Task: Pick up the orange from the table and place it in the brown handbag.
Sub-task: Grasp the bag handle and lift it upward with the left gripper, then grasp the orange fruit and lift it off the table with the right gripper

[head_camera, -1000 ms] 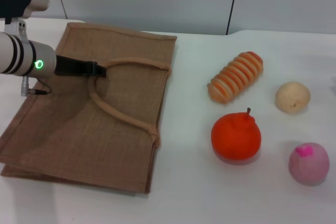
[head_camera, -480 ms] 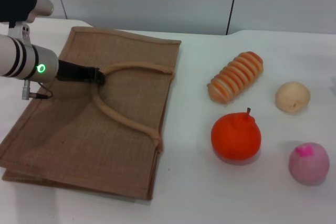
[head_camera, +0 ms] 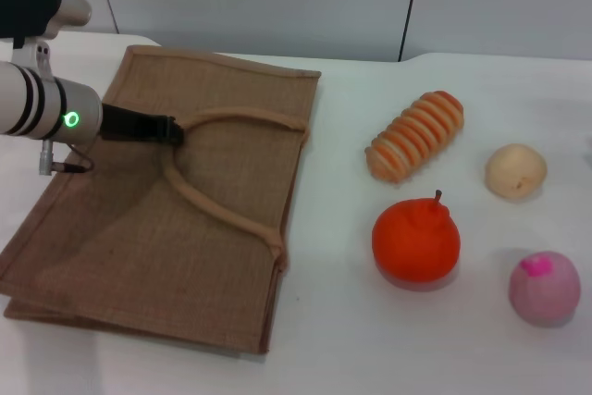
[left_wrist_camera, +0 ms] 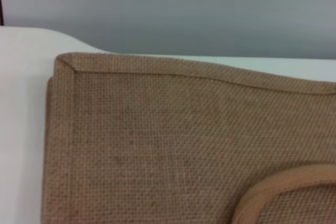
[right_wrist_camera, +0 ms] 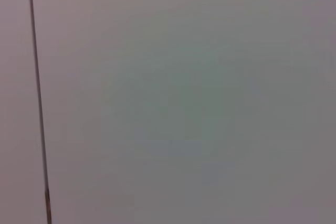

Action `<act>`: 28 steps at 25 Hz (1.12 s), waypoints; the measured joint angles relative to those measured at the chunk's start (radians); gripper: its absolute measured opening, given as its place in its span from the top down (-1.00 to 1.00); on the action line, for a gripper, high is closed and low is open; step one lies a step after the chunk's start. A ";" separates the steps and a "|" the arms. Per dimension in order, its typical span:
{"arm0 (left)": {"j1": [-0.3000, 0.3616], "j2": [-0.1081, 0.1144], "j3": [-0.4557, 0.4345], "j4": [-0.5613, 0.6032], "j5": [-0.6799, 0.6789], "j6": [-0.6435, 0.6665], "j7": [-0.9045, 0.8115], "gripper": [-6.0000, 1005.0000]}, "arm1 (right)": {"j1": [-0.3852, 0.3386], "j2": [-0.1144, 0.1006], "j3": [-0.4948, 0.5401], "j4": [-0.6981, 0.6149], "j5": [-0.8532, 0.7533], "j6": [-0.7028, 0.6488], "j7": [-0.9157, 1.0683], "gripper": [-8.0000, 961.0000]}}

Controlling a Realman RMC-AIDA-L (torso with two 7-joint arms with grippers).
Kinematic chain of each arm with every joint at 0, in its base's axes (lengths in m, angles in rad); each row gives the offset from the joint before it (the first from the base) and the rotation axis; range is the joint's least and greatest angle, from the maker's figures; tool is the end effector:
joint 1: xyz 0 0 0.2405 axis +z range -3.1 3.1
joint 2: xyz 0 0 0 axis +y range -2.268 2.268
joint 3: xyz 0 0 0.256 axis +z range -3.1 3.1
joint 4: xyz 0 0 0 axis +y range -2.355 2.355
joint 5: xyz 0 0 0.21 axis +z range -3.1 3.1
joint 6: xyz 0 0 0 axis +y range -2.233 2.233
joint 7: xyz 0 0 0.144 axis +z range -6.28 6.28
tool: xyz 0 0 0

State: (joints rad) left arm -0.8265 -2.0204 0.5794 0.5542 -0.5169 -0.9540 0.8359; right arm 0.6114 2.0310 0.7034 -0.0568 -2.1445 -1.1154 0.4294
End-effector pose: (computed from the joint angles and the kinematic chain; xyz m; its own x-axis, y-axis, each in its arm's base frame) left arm -0.2855 0.4363 0.0198 0.4329 0.8062 0.4033 0.8627 -0.2408 -0.4447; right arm 0.3336 0.3781 0.0295 0.6616 0.0085 -0.7498 -0.7418 -0.1390 -0.6561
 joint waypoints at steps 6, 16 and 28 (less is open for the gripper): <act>0.026 -0.001 -0.003 0.010 -0.144 -0.026 0.089 0.72 | -0.002 0.000 0.002 0.000 0.000 0.003 -0.002 -0.83; 0.133 0.010 -0.003 0.065 -0.551 -0.190 0.315 0.73 | -0.001 -0.003 -0.033 -0.001 -0.042 -0.013 0.009 -0.83; 0.224 0.024 -0.006 0.055 -0.874 -0.293 0.489 0.74 | 0.054 -0.017 -0.214 -0.128 -0.368 -0.265 0.167 -0.83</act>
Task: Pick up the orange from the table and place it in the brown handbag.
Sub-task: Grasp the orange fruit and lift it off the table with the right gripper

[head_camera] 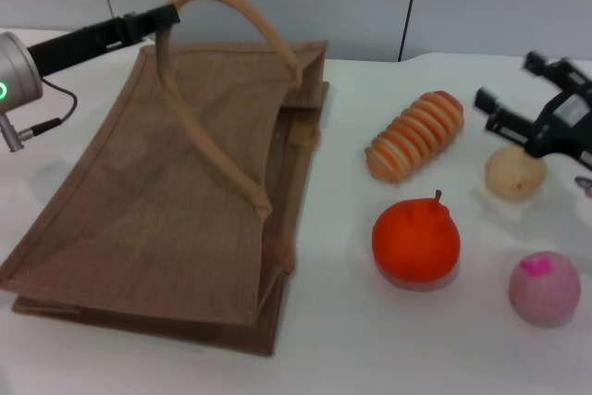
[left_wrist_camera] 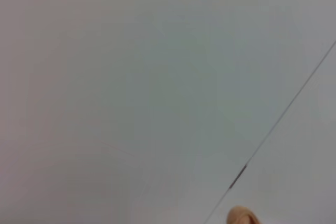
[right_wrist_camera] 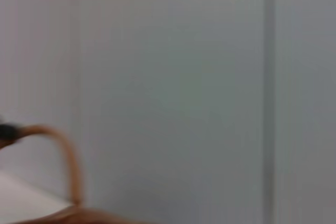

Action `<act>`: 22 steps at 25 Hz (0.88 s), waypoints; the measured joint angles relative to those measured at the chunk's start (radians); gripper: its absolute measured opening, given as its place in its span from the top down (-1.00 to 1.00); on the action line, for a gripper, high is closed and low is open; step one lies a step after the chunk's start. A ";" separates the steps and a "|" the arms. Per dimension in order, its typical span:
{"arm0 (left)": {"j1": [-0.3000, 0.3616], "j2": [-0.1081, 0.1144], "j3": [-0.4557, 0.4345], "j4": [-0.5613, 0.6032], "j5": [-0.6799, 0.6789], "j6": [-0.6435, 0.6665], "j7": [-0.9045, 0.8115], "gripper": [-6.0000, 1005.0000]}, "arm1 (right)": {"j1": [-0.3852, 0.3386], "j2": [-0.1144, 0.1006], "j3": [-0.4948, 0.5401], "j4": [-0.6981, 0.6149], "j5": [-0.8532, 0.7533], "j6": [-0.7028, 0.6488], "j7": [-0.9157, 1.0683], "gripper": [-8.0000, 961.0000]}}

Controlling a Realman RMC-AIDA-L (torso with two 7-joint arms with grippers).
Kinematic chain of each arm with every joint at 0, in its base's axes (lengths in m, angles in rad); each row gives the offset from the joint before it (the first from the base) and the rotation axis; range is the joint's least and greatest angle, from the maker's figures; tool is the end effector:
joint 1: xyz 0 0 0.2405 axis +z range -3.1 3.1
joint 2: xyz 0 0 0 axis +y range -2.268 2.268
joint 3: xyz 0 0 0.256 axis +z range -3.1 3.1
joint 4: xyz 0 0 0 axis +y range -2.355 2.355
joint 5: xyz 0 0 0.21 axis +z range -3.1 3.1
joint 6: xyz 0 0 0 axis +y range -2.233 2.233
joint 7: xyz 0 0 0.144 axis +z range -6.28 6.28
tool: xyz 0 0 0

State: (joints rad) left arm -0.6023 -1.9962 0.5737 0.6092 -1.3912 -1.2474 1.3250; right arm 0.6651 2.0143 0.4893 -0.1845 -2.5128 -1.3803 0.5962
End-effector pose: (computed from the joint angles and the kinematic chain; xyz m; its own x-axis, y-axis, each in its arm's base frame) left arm -0.2686 0.4048 0.0728 0.3582 0.4627 0.8109 0.8661 -0.4891 -0.1036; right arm 0.2900 0.3619 0.0020 0.7751 0.0256 -0.6314 -0.4669 -0.6500 -0.5995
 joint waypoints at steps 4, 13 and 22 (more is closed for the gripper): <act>0.024 -0.005 0.000 -0.001 -0.087 -0.010 0.038 0.74 | 0.031 0.003 -0.071 -0.057 -0.079 -0.052 0.060 -0.83; 0.044 -0.005 0.000 -0.003 -0.133 -0.033 0.061 0.74 | 0.108 0.006 -0.270 -0.094 -0.210 -0.065 0.223 -0.83; 0.042 -0.005 0.000 -0.003 -0.132 -0.033 0.062 0.74 | 0.128 0.007 -0.393 -0.129 -0.221 -0.070 0.329 -0.83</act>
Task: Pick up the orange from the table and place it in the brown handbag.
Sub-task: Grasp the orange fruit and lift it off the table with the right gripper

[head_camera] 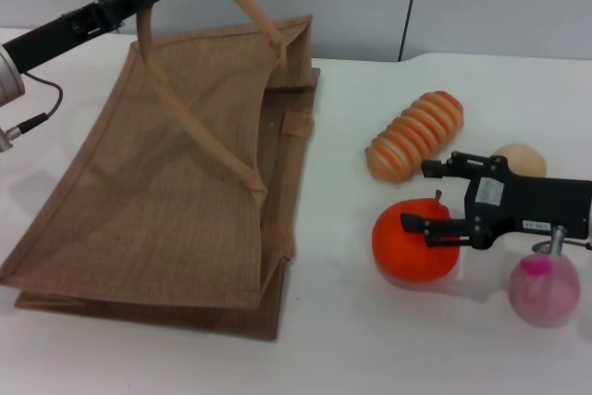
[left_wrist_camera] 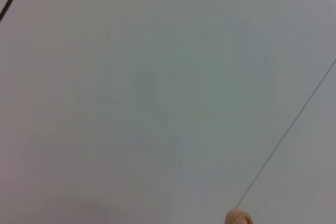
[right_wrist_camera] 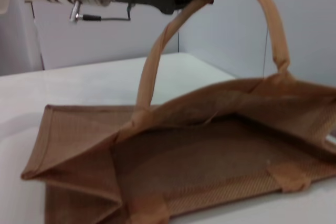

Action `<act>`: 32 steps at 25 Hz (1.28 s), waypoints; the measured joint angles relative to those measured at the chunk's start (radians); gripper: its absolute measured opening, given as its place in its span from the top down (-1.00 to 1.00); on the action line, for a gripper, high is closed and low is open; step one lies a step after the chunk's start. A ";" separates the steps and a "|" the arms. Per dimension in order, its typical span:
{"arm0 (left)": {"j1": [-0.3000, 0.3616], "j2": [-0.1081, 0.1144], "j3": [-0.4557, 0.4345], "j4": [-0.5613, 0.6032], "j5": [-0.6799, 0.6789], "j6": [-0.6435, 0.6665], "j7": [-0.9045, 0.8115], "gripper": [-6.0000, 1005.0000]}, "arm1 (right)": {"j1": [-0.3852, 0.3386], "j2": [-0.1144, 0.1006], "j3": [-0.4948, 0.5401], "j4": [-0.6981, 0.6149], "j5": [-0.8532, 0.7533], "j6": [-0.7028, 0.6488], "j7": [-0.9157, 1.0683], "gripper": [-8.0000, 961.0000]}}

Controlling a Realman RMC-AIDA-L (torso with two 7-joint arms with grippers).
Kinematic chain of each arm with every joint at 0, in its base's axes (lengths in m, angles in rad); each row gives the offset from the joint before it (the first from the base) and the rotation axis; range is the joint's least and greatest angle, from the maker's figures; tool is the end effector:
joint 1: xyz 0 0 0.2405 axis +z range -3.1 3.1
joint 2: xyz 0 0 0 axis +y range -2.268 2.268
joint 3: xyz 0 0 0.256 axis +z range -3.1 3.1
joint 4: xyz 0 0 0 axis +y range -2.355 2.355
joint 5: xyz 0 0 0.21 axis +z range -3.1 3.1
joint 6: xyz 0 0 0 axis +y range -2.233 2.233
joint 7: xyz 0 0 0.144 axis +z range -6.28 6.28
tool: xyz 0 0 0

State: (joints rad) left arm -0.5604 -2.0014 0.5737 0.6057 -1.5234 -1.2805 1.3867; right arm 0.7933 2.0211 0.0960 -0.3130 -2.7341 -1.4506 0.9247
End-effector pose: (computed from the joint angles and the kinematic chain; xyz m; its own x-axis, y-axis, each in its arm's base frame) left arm -0.2721 0.3956 0.0830 0.3090 0.3829 0.8705 0.8587 -0.5059 -0.0823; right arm 0.2648 0.3569 -0.0269 0.9058 -0.1532 -0.3951 -0.2691 -0.9282 -0.2571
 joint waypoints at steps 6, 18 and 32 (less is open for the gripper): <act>0.000 0.000 0.000 -0.001 -0.002 0.000 -0.002 0.74 | 0.003 -0.001 -0.078 -0.011 -0.001 0.013 0.061 -0.83; 0.001 0.001 0.000 -0.001 -0.003 0.002 -0.006 0.74 | 0.007 0.002 -0.119 -0.017 0.002 0.018 0.087 -0.76; 0.004 0.000 0.000 -0.001 -0.003 0.006 -0.009 0.74 | 0.008 0.002 -0.122 -0.017 0.000 0.014 0.087 0.03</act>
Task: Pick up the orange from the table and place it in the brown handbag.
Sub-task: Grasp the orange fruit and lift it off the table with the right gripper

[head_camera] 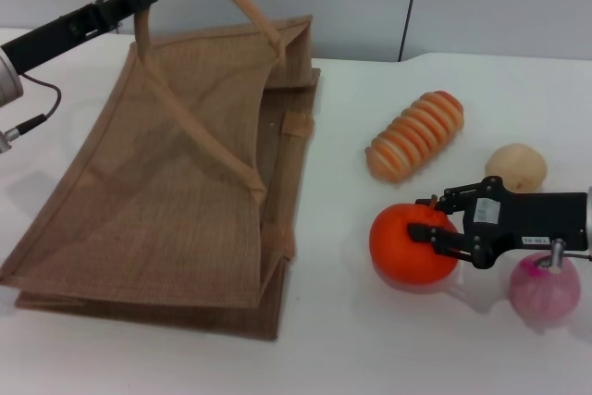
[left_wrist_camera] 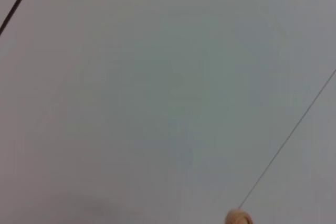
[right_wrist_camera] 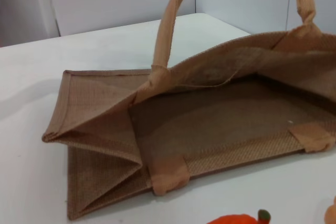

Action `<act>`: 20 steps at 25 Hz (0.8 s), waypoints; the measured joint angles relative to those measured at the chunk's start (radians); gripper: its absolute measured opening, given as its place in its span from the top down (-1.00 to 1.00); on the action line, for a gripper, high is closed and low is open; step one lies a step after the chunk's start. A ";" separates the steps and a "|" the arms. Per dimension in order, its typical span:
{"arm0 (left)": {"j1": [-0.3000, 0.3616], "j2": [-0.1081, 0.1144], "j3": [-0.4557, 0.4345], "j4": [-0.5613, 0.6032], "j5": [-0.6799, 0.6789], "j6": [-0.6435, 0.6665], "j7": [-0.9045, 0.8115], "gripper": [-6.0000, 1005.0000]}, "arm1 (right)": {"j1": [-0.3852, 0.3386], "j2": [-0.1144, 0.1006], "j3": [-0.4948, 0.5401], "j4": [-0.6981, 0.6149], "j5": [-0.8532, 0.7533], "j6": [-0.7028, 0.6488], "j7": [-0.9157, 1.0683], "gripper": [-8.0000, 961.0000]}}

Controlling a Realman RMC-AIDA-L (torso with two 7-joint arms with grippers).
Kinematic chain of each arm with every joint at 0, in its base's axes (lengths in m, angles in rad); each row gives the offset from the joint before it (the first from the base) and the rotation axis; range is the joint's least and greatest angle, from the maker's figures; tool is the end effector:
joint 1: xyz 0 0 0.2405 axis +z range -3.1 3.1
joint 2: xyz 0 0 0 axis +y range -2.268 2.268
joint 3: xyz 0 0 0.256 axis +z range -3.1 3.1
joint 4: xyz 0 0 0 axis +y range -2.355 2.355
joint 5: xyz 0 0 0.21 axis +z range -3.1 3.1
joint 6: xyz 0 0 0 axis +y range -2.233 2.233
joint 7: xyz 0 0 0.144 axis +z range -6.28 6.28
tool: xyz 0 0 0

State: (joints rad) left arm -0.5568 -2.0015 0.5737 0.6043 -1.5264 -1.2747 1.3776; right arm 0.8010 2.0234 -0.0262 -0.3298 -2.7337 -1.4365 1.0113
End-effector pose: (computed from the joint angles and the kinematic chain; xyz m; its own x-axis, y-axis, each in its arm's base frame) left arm -0.2741 0.3951 0.0832 0.2964 0.3870 0.8731 0.8660 -0.4944 -0.0749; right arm 0.2673 0.3552 -0.0309 0.9270 -0.2048 -0.3143 -0.2753 -0.9406 -0.1989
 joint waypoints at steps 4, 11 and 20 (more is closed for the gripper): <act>-0.002 0.000 0.000 -0.004 0.000 -0.003 0.000 0.74 | 0.000 0.000 -0.010 0.000 0.000 -0.002 -0.006 0.19; -0.004 0.002 0.000 -0.008 0.000 -0.006 -0.001 0.74 | -0.001 0.000 -0.021 0.002 0.002 -0.009 -0.015 0.39; -0.008 0.004 0.000 -0.009 -0.010 -0.044 -0.002 0.74 | -0.011 -0.003 -0.006 -0.021 0.064 -0.111 -0.096 0.54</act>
State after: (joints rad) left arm -0.5644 -1.9973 0.5736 0.5952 -1.5360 -1.3184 1.3759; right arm 0.7899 2.0207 -0.0324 -0.3513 -2.6698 -1.5476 0.9151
